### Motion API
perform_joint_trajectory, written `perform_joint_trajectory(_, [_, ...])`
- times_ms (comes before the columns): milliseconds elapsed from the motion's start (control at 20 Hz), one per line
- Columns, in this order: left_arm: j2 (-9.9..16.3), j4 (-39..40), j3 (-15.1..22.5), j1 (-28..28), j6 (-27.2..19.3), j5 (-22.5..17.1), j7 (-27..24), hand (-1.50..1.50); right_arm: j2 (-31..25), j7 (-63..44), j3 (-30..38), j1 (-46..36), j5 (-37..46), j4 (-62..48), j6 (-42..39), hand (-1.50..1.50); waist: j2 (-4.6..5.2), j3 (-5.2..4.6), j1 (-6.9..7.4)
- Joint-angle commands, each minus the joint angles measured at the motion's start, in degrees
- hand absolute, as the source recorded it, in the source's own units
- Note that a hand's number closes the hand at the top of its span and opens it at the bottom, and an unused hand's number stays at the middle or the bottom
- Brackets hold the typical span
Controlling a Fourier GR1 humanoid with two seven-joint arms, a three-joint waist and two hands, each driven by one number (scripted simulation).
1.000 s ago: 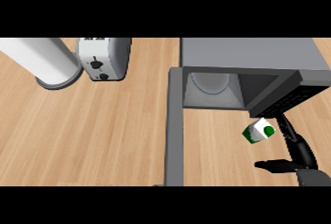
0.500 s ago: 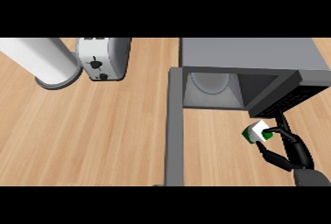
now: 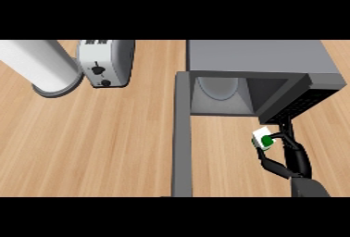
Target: Pick up the milk, place it into the microwave and close the microwave
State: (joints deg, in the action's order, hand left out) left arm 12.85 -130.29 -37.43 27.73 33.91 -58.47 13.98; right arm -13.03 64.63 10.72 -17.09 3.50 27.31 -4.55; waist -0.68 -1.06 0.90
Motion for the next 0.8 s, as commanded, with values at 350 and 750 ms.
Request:
perform_joint_trajectory(350, [-0.7, -0.1, -1.6, -0.3, -0.6, -1.8, 1.6, -1.5, 7.9, -3.4, 0.2, -6.1, 0.0, -4.0, 4.3, 1.5, 0.96, 1.13, 0.06])
perform_joint_trajectory(750, [-0.1, 2.4, -5.0, 3.5, 4.9, -6.3, 2.9, -1.5, 10.1, -8.3, 0.2, -12.2, 1.4, -2.3, 12.3, 1.5, 0.74, 1.08, 0.59])
